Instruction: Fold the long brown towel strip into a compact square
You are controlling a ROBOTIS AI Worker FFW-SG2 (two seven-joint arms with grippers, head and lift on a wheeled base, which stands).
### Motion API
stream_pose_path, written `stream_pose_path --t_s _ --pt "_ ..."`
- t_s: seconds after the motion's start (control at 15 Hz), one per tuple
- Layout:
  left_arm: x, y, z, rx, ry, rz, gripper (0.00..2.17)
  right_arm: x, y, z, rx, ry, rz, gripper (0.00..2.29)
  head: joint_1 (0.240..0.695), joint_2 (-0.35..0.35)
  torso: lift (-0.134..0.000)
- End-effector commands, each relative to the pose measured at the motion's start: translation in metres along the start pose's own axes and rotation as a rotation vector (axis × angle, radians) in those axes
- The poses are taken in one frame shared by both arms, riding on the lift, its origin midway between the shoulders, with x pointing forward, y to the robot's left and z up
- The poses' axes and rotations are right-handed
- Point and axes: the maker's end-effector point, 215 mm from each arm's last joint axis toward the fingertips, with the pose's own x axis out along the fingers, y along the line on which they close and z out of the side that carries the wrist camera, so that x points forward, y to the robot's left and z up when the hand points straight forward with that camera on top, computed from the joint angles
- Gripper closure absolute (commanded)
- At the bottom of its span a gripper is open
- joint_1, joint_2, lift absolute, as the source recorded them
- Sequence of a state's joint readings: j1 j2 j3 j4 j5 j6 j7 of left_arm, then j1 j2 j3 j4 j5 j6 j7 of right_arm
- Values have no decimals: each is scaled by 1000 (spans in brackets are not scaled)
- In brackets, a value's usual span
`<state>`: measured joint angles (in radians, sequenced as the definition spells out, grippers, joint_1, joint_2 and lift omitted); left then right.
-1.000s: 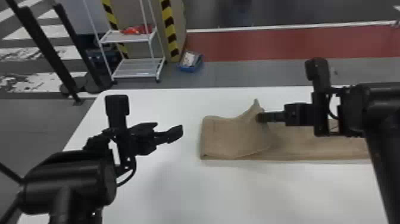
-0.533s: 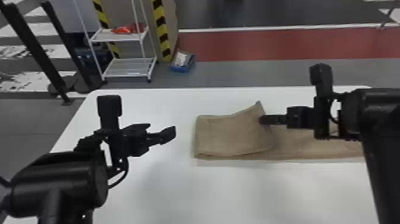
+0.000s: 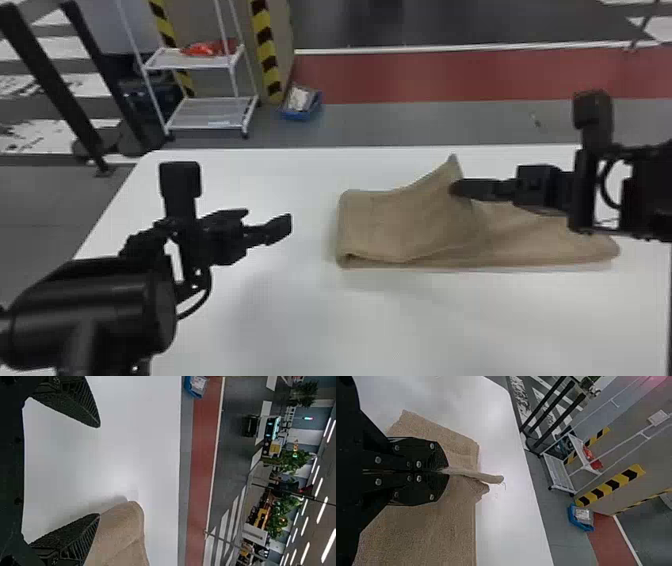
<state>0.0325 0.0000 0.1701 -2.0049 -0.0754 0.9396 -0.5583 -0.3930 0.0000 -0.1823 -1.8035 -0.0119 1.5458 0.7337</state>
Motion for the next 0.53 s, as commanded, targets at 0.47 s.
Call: stream_pose_path --t_s 0.47 --pt "-7 4 -13 -10 12 8 90 -15 -20 12 71 -53 14 1123 695 69 -124"
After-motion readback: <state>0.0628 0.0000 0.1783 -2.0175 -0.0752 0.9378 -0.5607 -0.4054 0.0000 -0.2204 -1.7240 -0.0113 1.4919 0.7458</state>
